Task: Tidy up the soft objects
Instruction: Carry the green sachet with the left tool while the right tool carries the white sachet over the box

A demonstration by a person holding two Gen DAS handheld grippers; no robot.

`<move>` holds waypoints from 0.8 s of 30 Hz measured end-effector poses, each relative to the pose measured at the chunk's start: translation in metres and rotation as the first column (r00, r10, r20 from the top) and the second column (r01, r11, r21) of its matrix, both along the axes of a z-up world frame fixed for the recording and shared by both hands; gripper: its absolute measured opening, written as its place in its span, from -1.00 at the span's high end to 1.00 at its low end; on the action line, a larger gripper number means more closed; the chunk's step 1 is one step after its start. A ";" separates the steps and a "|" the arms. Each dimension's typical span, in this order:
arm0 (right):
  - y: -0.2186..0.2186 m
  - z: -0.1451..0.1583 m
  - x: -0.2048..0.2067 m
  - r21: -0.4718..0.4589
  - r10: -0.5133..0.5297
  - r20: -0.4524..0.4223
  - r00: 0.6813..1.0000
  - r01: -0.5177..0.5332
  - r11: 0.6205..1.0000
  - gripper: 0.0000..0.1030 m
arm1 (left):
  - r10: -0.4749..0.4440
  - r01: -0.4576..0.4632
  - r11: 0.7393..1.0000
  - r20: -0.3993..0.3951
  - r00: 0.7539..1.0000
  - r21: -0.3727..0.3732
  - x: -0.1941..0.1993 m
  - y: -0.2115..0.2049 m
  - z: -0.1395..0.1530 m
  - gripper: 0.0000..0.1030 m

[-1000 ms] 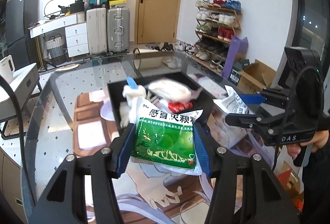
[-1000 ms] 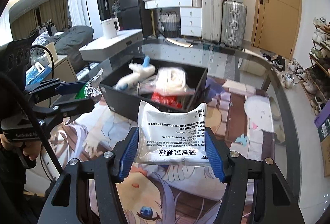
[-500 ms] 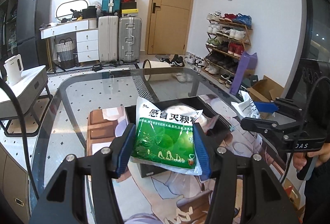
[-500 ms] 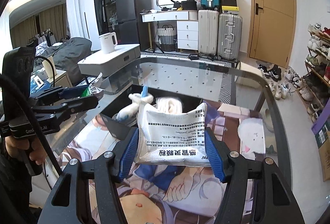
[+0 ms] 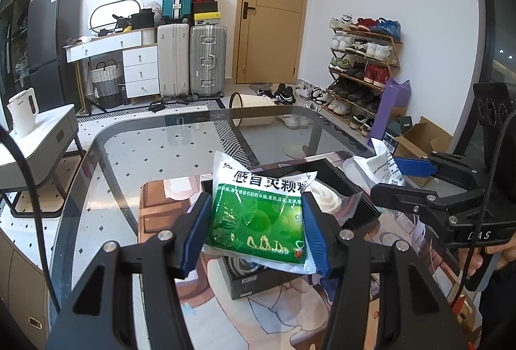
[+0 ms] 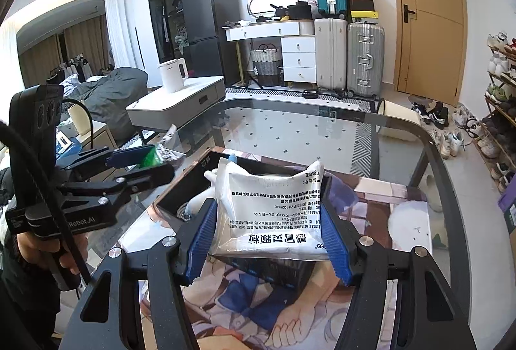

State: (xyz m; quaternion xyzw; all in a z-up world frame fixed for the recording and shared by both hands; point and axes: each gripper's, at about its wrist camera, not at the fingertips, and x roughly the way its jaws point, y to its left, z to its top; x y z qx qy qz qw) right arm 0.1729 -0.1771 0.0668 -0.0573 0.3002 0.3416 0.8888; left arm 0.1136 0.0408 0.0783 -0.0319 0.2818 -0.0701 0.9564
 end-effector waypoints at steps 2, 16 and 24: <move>0.003 -0.001 0.004 -0.012 0.003 0.002 1.000 -0.003 1.000 -0.22 | -0.003 0.003 1.000 -0.006 1.000 0.004 0.005 0.000 -0.003 -0.05; 0.025 -0.019 0.030 -0.071 0.043 -0.012 0.999 -0.044 0.996 -0.22 | -0.017 0.017 1.000 -0.044 0.999 0.010 0.037 -0.008 -0.021 -0.05; 0.036 -0.034 0.042 -0.155 0.070 -0.003 0.998 -0.070 0.985 -0.22 | -0.023 0.025 0.999 -0.064 0.998 0.029 0.050 -0.015 -0.032 -0.05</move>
